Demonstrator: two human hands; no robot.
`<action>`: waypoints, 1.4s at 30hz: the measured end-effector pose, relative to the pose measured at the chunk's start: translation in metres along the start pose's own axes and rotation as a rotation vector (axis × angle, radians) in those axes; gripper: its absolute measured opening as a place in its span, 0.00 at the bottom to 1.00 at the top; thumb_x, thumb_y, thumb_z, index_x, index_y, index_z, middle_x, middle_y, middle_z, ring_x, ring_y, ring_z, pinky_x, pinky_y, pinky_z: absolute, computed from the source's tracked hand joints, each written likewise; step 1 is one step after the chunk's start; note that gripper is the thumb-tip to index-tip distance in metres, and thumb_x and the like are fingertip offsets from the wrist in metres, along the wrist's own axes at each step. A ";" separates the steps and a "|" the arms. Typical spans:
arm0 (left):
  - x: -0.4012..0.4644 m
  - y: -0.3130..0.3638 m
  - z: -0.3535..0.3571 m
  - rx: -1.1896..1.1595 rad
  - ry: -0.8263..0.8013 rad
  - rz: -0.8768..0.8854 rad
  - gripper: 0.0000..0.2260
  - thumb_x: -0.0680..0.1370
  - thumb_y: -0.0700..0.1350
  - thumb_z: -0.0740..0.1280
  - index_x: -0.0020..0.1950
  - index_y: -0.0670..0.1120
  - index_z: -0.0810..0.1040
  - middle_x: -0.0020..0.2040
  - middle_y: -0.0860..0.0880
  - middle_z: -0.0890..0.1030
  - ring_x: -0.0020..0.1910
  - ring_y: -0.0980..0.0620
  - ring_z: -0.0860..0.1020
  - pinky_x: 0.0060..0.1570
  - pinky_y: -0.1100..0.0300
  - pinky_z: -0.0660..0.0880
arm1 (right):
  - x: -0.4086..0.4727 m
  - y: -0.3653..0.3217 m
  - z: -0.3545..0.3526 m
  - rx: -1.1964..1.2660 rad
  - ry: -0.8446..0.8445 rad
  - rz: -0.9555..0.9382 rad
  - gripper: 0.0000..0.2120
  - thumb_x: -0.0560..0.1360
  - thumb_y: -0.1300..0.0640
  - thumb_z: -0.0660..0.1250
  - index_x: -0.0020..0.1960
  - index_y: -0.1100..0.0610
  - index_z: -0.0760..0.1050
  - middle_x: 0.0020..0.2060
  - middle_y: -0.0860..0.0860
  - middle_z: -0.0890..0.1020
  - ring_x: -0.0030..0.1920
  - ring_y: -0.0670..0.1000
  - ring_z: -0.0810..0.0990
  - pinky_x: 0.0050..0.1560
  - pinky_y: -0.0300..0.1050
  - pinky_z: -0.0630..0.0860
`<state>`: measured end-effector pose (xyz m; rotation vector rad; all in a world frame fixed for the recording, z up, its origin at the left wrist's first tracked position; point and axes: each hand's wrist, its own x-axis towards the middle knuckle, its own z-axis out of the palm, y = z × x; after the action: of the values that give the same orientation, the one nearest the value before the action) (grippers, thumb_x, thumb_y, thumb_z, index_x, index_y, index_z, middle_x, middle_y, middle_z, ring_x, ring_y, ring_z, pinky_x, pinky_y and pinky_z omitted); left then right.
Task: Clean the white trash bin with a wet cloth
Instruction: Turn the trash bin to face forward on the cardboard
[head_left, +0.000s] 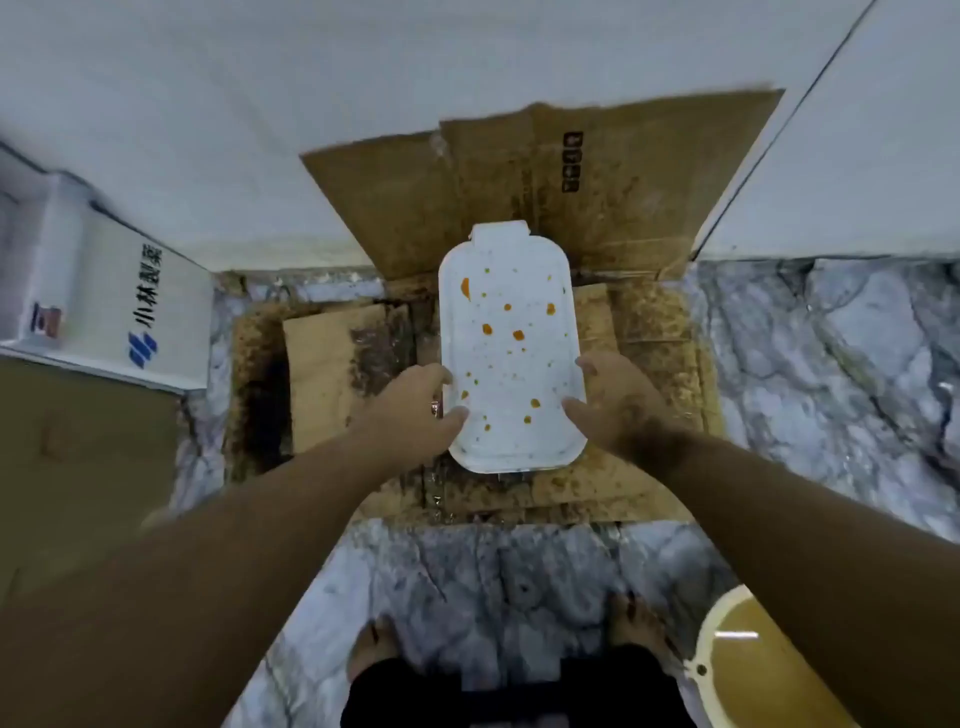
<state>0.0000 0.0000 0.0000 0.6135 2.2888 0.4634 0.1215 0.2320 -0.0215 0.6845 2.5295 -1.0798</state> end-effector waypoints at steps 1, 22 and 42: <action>0.005 -0.003 0.009 -0.033 0.031 0.003 0.23 0.82 0.55 0.65 0.75 0.47 0.68 0.73 0.47 0.70 0.64 0.48 0.74 0.57 0.56 0.72 | 0.006 0.006 0.009 0.034 0.057 -0.043 0.31 0.76 0.51 0.71 0.75 0.60 0.65 0.71 0.57 0.71 0.69 0.58 0.71 0.66 0.49 0.70; 0.044 -0.066 0.092 -0.165 0.523 0.448 0.25 0.79 0.58 0.66 0.73 0.54 0.64 0.74 0.58 0.65 0.74 0.56 0.65 0.67 0.63 0.63 | 0.052 0.061 0.026 -0.086 0.234 -0.521 0.36 0.73 0.33 0.66 0.73 0.51 0.66 0.68 0.44 0.70 0.65 0.44 0.71 0.61 0.42 0.73; 0.013 0.038 0.080 0.023 0.541 0.261 0.23 0.76 0.55 0.67 0.68 0.47 0.72 0.67 0.48 0.73 0.67 0.46 0.70 0.65 0.49 0.69 | -0.028 0.071 -0.008 0.092 0.332 -0.277 0.23 0.77 0.50 0.70 0.70 0.55 0.72 0.64 0.51 0.78 0.58 0.46 0.75 0.53 0.32 0.68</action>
<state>0.0603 0.0502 -0.0432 0.8897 2.7327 0.8098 0.1827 0.2720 -0.0456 0.5892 2.9419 -1.2703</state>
